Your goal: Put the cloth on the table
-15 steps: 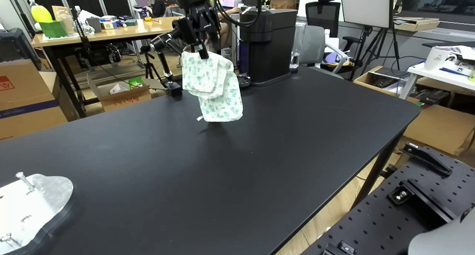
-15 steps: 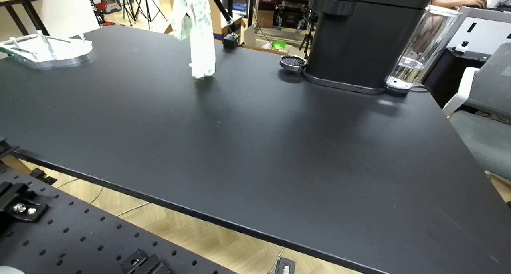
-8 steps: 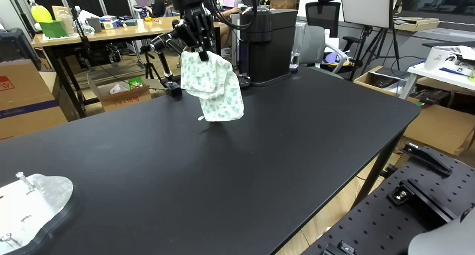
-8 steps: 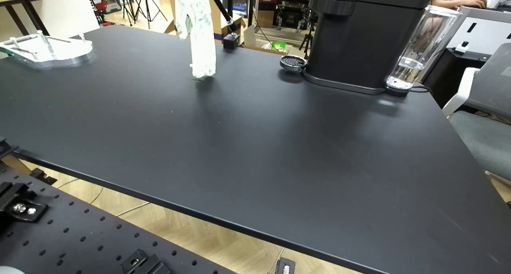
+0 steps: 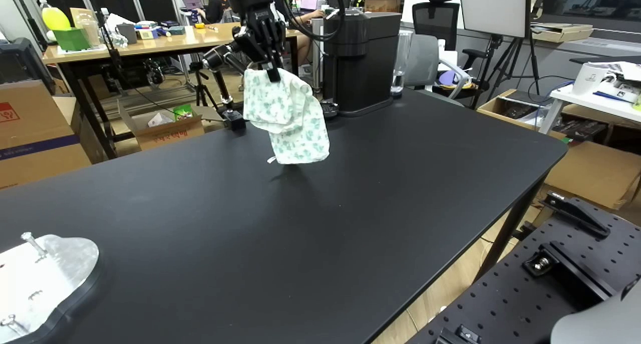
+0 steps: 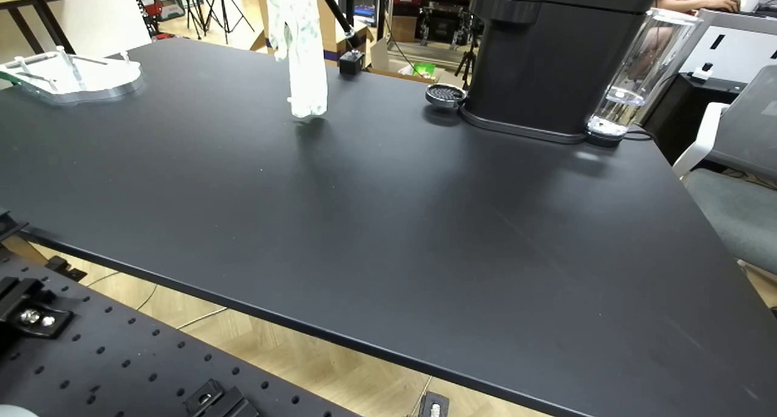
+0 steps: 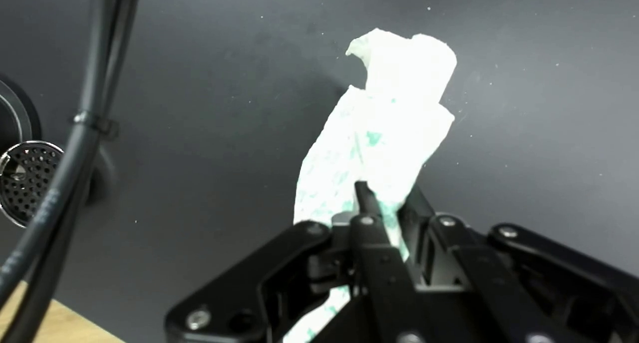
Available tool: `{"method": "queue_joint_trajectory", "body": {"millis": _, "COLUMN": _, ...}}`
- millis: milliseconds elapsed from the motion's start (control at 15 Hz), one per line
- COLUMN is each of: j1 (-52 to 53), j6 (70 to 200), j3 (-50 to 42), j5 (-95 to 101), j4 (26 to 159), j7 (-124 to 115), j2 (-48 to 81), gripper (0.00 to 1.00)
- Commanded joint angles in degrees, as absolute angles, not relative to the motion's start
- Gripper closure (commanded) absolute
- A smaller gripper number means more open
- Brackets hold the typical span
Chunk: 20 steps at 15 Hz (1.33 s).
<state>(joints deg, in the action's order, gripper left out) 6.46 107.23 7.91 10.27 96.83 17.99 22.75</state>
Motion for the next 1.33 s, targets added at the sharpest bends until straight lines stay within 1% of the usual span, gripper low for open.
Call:
{"method": "queue_joint_trajectory", "body": {"millis": 0, "j1": 6.84, "j6": 107.17, "j3": 8.0, "j5": 10.45, "j4": 98.3, "j7": 17.87, "j2": 19.17, "gripper": 0.96}}
{"method": "queue_joint_trajectory", "body": {"millis": 333, "j1": 8.44, "j6": 109.87, "j3": 8.04, "j5": 14.54, "j4": 101.29, "j7": 16.87, "j2": 14.16, "gripper": 0.96}}
{"method": "queue_joint_trajectory", "body": {"millis": 667, "j1": 8.82, "j6": 109.47, "j3": 8.39, "j5": 15.25, "j4": 102.75, "j7": 17.0, "j2": 10.13, "gripper": 0.96}}
{"method": "queue_joint_trajectory", "body": {"millis": 733, "j1": 8.66, "j6": 108.95, "j3": 8.32, "j5": 14.78, "j4": 102.57, "j7": 17.01, "j2": 10.22, "gripper": 0.58}}
{"method": "queue_joint_trajectory", "body": {"millis": 800, "j1": 8.61, "j6": 108.9, "j3": 8.21, "j5": 14.88, "j4": 102.61, "j7": 16.83, "j2": 10.24, "gripper": 0.56}}
{"method": "queue_joint_trajectory", "body": {"millis": 867, "j1": 8.51, "j6": 108.9, "j3": 8.06, "j5": 14.74, "j4": 102.45, "j7": 16.16, "j2": 10.72, "gripper": 0.51}}
{"method": "queue_joint_trajectory", "body": {"millis": 1133, "j1": 8.08, "j6": 108.44, "j3": 7.74, "j5": 13.03, "j4": 102.48, "j7": 14.64, "j2": 12.83, "gripper": 0.23}}
{"method": "queue_joint_trajectory", "body": {"millis": 1267, "j1": 7.93, "j6": 108.94, "j3": 7.73, "j5": 11.34, "j4": 102.44, "j7": 13.92, "j2": 14.05, "gripper": 0.11}}
